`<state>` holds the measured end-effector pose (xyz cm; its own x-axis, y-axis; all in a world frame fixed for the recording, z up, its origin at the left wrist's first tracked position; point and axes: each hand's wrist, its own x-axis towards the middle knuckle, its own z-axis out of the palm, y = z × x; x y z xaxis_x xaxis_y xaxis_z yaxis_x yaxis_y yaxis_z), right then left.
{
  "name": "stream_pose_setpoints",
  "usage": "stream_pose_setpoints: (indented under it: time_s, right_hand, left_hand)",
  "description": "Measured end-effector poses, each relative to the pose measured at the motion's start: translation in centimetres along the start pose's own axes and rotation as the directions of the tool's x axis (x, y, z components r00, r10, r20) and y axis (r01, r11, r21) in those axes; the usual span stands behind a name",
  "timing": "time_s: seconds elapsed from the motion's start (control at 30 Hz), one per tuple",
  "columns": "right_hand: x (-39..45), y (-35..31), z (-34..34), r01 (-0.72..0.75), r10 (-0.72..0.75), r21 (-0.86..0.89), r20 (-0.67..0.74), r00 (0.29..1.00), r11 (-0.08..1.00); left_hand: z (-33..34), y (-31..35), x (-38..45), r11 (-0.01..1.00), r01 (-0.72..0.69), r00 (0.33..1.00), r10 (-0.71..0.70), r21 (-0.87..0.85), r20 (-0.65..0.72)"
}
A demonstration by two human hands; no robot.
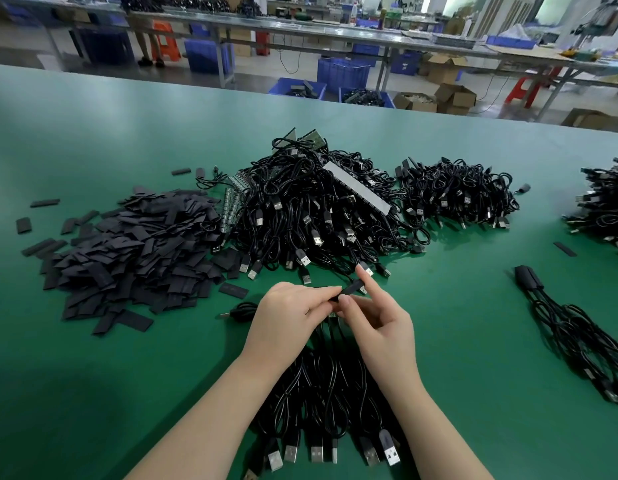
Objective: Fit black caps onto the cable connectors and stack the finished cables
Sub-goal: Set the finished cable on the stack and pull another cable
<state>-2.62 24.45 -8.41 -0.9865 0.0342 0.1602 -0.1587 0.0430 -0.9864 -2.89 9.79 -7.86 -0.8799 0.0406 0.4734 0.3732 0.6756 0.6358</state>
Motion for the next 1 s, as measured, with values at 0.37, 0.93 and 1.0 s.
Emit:
stream_pose_setpoints:
  time_s: [0.37,0.93,1.0]
  right_hand:
    - [0.2,0.4,0.1,-0.007,0.007,-0.074,0.011,1.0,0.997]
    - [1.4,-1.5,-1.4,-0.033,0.098,0.267,-0.231,0.968,0.963]
    - [2.2,-2.7,-4.2,0.063,0.091,0.365,-0.389,0.917,0.929]
  left_hand:
    - [0.1,0.4,0.3,0.998,-0.033,0.998,0.036,0.044,-0.055]
    - [0.1,-0.3,0.6,0.996,-0.024,0.989,0.037,0.091,-0.144]
    - [0.0,-0.4,0.5,0.999,0.018,0.987,-0.01,0.051,-0.16]
